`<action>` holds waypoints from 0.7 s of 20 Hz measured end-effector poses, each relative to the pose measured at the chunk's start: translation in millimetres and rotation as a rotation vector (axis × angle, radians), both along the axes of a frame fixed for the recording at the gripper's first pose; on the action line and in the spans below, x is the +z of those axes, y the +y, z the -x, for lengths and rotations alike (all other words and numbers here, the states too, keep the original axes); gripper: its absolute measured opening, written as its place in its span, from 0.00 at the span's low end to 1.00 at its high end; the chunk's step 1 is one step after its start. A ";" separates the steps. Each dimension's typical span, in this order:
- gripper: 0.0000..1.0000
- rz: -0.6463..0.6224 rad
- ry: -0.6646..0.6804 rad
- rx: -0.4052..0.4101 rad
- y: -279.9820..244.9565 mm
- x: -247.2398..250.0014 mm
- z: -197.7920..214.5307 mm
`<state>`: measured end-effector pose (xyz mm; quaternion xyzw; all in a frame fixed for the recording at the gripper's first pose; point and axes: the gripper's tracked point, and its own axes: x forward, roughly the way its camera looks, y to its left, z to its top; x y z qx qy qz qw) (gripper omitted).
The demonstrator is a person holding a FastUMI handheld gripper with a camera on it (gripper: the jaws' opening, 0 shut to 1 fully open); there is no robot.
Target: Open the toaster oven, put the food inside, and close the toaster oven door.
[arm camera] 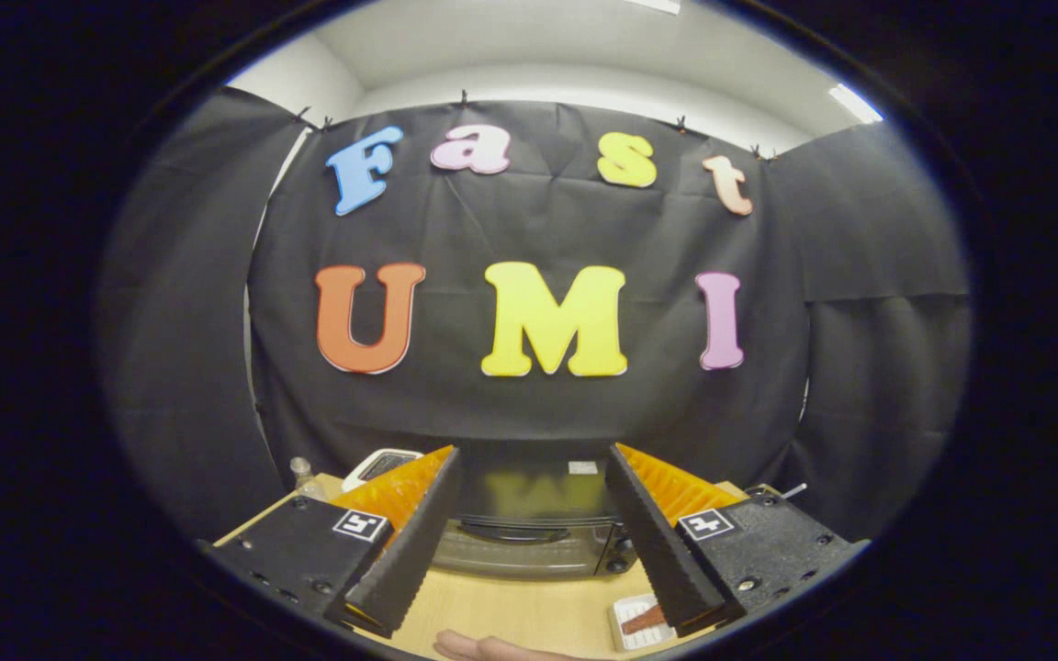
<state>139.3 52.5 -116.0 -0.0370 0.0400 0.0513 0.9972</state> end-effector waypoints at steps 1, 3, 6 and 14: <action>1.00 0.001 0.027 0.011 4.4 -12.5 -14.4; 1.00 -0.005 0.087 0.030 11.9 -40.2 -42.4; 1.00 0.015 0.116 0.009 11.5 -68.3 -85.8; 1.00 0.069 0.278 0.002 17.5 -147.0 -143.4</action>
